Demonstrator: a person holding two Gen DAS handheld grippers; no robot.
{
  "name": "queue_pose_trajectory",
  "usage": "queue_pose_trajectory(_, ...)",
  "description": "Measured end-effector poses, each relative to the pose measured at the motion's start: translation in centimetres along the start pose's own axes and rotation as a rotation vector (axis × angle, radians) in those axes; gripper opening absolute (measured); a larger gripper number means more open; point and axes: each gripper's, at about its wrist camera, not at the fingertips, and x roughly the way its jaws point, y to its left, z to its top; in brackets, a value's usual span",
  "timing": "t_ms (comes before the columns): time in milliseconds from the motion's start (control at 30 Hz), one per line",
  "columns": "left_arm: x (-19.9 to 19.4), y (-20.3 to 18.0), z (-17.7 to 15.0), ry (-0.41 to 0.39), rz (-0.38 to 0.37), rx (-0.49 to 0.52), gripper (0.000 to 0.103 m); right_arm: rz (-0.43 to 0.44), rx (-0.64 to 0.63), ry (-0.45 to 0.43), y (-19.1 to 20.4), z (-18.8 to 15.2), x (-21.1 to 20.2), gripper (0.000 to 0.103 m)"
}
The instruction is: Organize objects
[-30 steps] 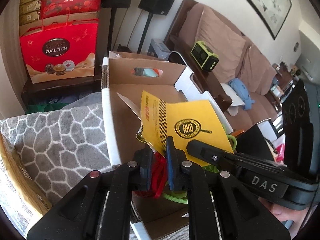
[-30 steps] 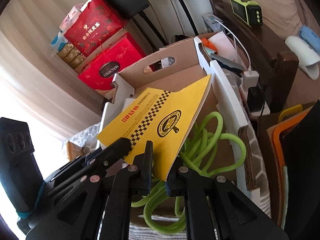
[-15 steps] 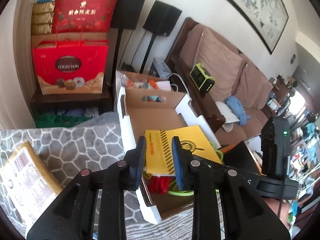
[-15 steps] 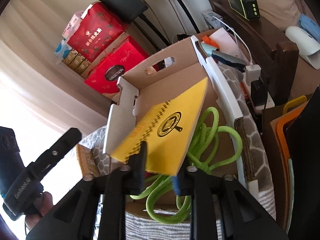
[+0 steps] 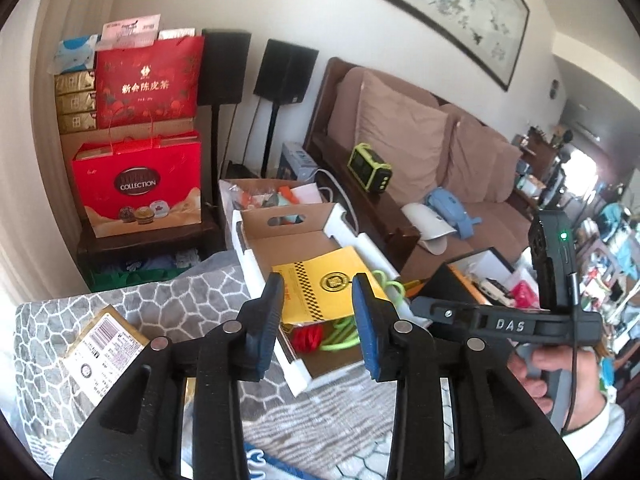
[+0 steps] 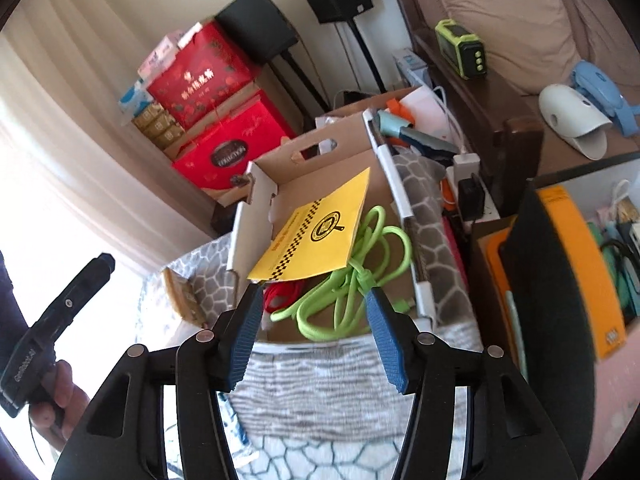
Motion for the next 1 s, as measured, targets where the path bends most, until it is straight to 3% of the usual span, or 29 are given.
queue_pose_trajectory(200,-3.2,-1.1,0.1,-0.039,0.035,0.061,0.034,0.012,-0.032,-0.072,0.4,-0.6,-4.8,0.056)
queue_pose_trajectory(433,-5.7,-0.7,-0.9,-0.062,0.037,0.033,0.042,-0.011,-0.071,-0.129,0.6,-3.1,-8.2,0.059)
queue_pose_trajectory(533,-6.1,-0.4,-1.7,-0.074,0.074,0.042,0.058,0.013,-0.051,-0.109,0.1,-4.3,-8.4,0.06)
queue_pose_trajectory(600,-6.2,-0.3,-2.2,-0.069,0.084,0.041,0.061,0.044,-0.025,-0.097,-0.3,-5.0,-8.7,0.062)
queue_pose_trajectory(767,-6.0,0.8,-3.6,0.007,0.0,-0.025,0.075,0.063,-0.021,-0.134,-0.3,-6.4,-10.1,0.078)
queue_pose_trajectory(867,-5.9,0.8,-4.4,0.026,0.027,-0.025,0.075,0.042,-0.035,-0.149,0.0,-7.2,-10.6,0.082)
queue_pose_trajectory(1000,-5.9,0.8,-5.5,0.036,0.053,-0.019,0.088,0.038,-0.042,-0.145,0.0,-7.8,-10.7,0.083)
